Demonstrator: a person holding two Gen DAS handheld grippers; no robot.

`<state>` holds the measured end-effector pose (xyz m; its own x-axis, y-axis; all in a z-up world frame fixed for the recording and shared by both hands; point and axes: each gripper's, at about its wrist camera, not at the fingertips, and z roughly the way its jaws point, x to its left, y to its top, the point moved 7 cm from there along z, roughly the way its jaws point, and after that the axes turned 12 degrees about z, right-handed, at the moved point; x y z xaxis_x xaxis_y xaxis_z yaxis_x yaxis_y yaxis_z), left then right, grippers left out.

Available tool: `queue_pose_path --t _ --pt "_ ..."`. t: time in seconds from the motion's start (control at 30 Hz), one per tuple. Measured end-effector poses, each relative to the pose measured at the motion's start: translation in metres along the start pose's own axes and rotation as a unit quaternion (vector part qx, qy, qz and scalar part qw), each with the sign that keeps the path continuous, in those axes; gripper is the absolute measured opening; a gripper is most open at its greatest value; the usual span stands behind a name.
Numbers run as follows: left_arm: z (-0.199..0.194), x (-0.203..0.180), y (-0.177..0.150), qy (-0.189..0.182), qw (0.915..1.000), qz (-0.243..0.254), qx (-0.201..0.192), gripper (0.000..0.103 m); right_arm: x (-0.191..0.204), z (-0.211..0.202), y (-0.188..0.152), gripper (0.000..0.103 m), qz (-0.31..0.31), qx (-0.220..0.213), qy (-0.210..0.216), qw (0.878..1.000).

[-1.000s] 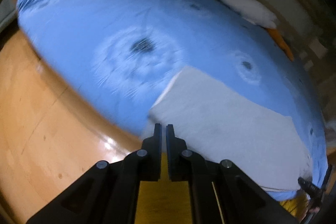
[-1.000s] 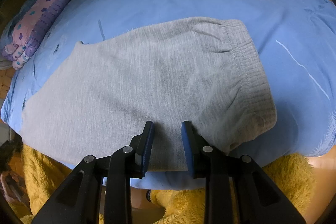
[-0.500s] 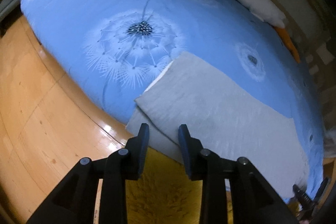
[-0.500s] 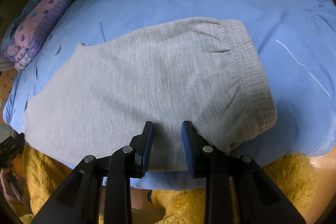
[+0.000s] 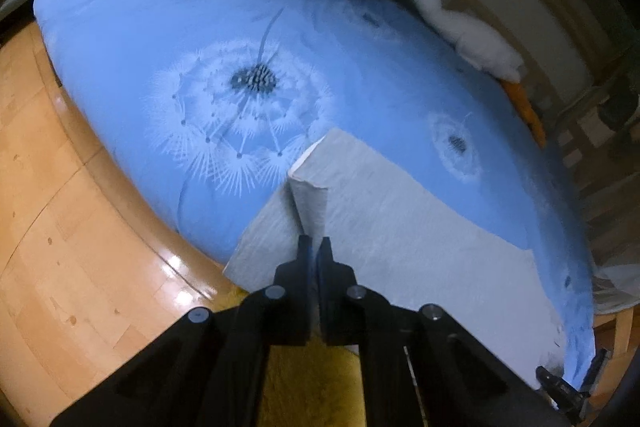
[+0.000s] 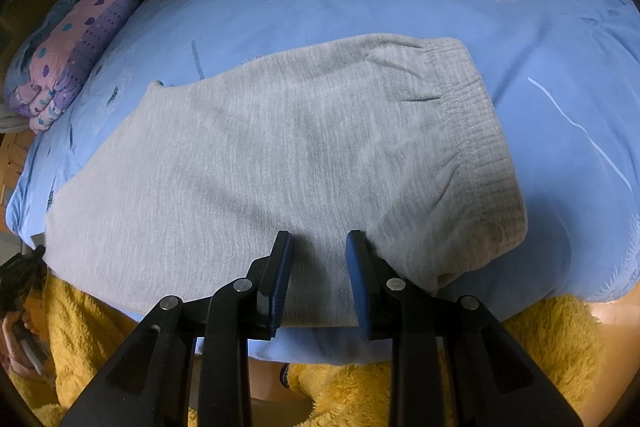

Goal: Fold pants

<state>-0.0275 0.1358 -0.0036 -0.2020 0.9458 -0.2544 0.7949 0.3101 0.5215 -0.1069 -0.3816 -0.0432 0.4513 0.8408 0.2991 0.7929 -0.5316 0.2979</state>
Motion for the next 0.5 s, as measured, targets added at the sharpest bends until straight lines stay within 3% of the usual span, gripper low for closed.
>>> queue_pose_path --t 0.13,0.27,0.37,0.5 --pt "-0.01 0.002 -0.002 0.004 1.0 0.006 -0.001 0.002 0.0 0.0 0.0 0.027 -0.002 0.0 -0.002 1.0" --pt "0.012 0.013 -0.014 0.016 0.9992 0.004 0.037 0.004 0.001 0.0 0.0 0.027 -0.003 0.001 -0.002 1.0" --pt "0.016 0.024 -0.018 0.045 0.9981 0.002 0.043 0.024 0.001 -0.001 0.0 0.027 -0.002 0.004 -0.002 1.0" --pt "0.001 0.031 -0.011 0.078 0.9961 0.011 0.039 0.024 0.002 0.0 0.003 0.027 0.0 0.01 -0.007 1.0"
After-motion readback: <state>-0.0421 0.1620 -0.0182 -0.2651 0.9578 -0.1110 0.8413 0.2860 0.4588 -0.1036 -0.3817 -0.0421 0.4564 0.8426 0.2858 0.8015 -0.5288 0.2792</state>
